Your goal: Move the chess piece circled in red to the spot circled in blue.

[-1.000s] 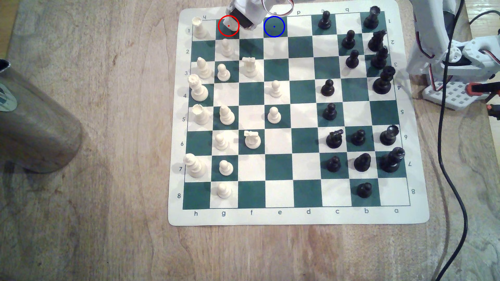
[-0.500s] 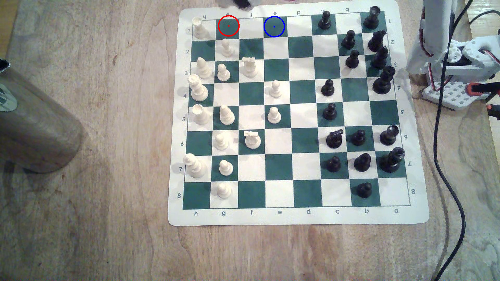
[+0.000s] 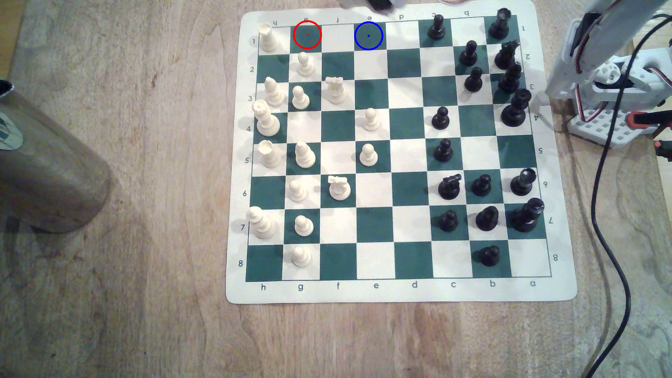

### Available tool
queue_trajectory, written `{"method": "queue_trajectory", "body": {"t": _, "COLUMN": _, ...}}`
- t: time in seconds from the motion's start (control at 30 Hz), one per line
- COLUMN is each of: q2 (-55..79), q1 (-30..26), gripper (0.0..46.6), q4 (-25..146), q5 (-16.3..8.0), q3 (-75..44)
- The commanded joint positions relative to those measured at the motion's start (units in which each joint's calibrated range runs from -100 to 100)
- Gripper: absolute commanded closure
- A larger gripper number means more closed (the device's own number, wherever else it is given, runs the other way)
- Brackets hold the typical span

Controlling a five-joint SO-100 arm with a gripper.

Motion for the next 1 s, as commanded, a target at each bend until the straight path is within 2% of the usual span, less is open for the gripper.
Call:
{"method": "queue_trajectory", "body": {"t": 0.0, "q2": -5.61, "q1": 0.67, "gripper": 46.4, "q4": -3.67, "q5": 0.49, "q3": 3.28}}
{"method": "queue_trajectory", "body": {"t": 0.27, "q2": -4.76, "q1": 1.06, "gripper": 46.4, "q4": -8.59, "q5": 1.17, "q3": 9.08}}
{"method": "queue_trajectory", "body": {"t": 0.97, "q2": 7.64, "q1": 0.67, "gripper": 46.4, "q4": -17.35, "q5": 1.95, "q3": 10.44}}
